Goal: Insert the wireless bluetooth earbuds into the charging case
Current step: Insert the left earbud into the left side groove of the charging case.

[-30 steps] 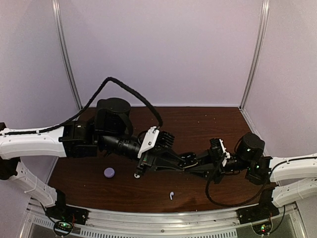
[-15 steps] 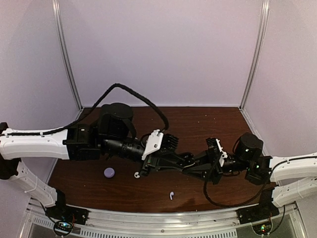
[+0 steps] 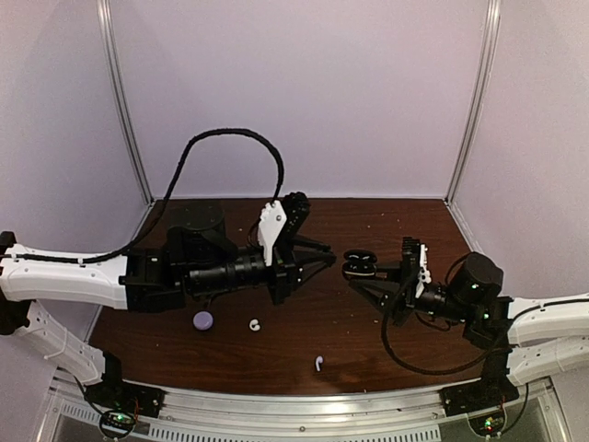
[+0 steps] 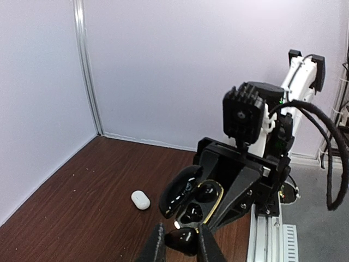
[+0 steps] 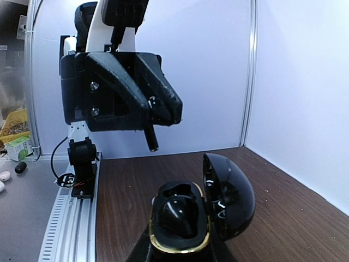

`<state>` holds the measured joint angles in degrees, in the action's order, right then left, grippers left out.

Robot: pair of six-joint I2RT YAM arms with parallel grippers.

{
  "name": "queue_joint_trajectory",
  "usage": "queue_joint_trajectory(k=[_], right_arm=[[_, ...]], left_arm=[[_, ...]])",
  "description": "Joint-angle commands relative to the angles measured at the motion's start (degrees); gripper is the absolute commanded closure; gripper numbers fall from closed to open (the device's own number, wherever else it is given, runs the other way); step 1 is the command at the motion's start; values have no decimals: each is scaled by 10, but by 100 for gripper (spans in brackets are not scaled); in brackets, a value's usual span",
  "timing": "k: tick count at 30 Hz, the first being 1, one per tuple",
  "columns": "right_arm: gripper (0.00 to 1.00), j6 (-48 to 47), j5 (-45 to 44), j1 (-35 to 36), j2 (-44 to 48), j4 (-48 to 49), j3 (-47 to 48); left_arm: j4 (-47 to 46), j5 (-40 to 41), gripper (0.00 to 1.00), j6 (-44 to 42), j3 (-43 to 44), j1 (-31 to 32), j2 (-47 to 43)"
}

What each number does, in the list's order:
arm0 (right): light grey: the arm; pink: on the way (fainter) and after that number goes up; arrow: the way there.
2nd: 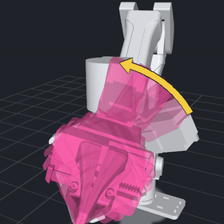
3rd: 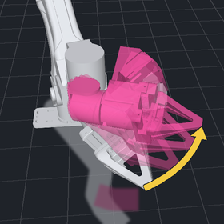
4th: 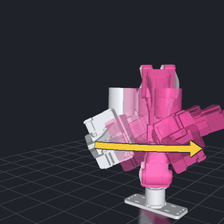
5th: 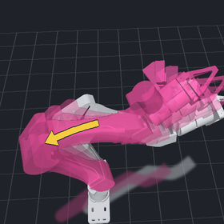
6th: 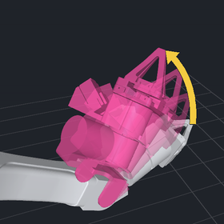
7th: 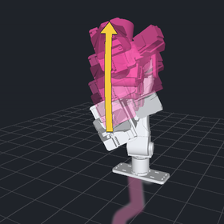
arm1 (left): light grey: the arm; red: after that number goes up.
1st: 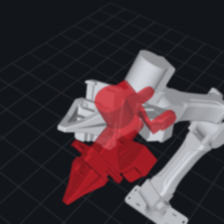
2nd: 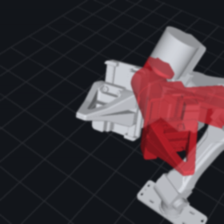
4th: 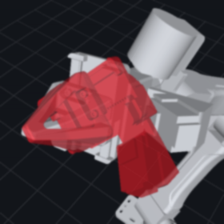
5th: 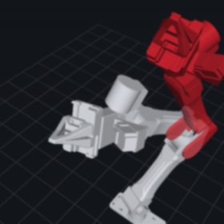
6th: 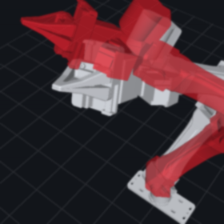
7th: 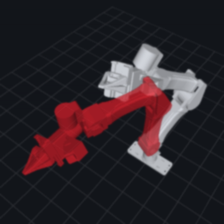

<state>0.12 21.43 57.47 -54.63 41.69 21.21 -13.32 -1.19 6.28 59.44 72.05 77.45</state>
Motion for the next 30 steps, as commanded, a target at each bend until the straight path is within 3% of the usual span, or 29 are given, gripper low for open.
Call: queue_joint_trajectory(k=[1,11,30], right_arm=[[100,-43,-46,4,10,30,-12],[100,-65,-82,6,3,53,-11],[100,-88,-109,26,-9,26,8]], left_arm=[[-90,57,100,65,-10,-2,-4],[-157,62,100,123,-18,3,32],[-148,72,100,128,6,13,70]])
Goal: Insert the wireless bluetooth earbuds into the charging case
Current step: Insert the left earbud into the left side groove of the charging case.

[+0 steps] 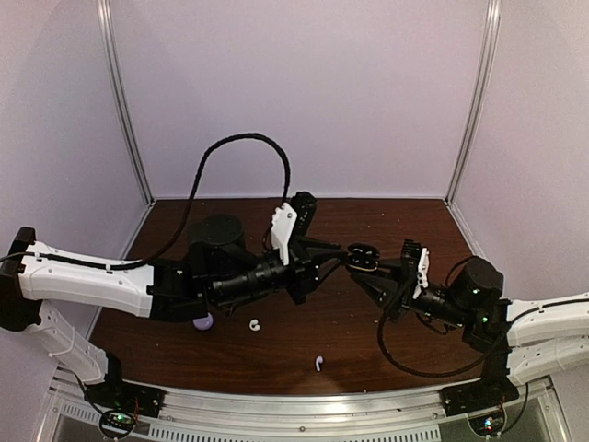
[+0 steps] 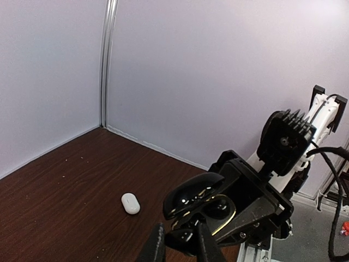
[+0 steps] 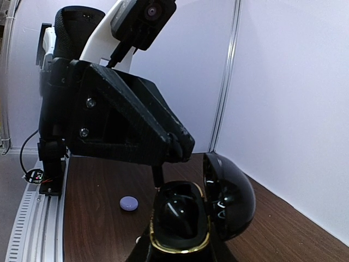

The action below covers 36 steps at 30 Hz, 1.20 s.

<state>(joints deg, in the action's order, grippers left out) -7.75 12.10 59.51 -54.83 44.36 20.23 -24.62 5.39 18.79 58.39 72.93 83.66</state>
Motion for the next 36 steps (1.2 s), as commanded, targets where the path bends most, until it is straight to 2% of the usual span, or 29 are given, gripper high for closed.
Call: queue_joint_trajectory(k=[1,22,36], right_arm=[[100,-10,-16,7,-8,-2,19],[100,-22,-13,19,-10,-9,24],[100,-21,-8,21,3,-2,19]], left_arm=[[-33,5,100,1,19,5,9],[0,31,100,-19,36,6,16],[33,19,100,-25,39,6,27]])
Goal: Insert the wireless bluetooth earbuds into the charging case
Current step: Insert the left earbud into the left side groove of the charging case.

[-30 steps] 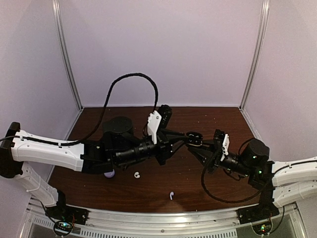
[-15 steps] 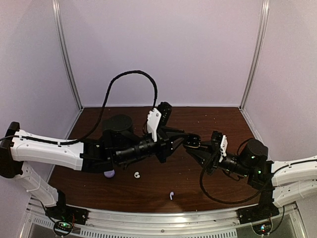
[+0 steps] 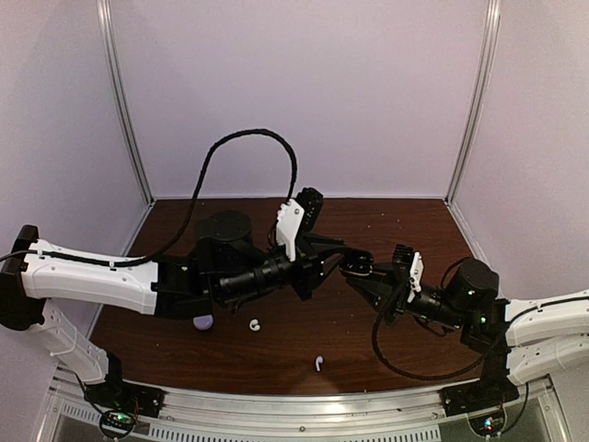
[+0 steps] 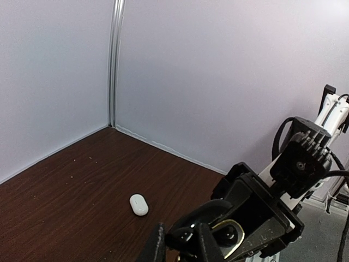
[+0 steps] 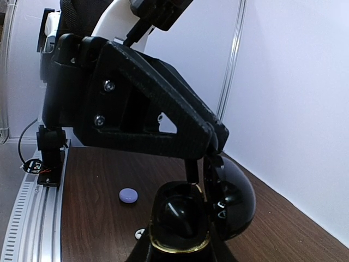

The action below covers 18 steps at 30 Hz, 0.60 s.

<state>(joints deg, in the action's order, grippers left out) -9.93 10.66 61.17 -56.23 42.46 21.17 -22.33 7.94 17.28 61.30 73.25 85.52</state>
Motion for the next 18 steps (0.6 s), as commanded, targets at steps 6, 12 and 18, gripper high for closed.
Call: queue_joint_trajectory(k=[6,12,18], right_arm=[[100,12,0,4,23,29,4],[100,26,-2,4,20,37,5],[100,35,-2,4,18,42,5]], left_arm=[[2,-30,100,-24,-5,6,6],[-14,-46,100,-52,-11,15,7],[-13,-40,100,-62,-14,20,6]])
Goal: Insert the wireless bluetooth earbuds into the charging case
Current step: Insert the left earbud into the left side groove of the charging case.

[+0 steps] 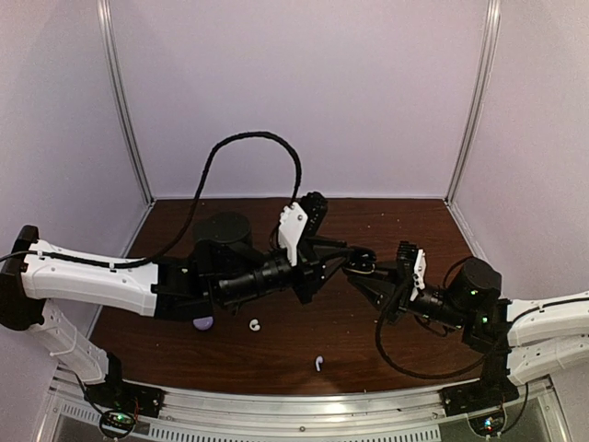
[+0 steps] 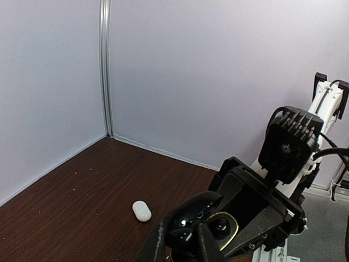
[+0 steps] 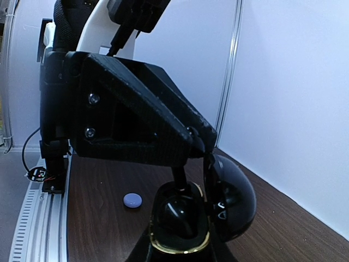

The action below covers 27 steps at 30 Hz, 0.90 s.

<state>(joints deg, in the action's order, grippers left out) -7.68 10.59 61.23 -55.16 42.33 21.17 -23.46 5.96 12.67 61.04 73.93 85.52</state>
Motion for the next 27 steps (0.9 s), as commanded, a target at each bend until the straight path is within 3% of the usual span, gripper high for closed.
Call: queue_joint_trajectory(k=[1,8,27], right_arm=[[100,11,1,4,7,43,4],[100,-11,15,4,15,22,8],[100,-9,36,4,22,43,-2]], left_arm=[[0,-15,100,-16,-12,13,4],[48,30,100,-10,10,13,8],[91,-2,94,-19,37,13,34]])
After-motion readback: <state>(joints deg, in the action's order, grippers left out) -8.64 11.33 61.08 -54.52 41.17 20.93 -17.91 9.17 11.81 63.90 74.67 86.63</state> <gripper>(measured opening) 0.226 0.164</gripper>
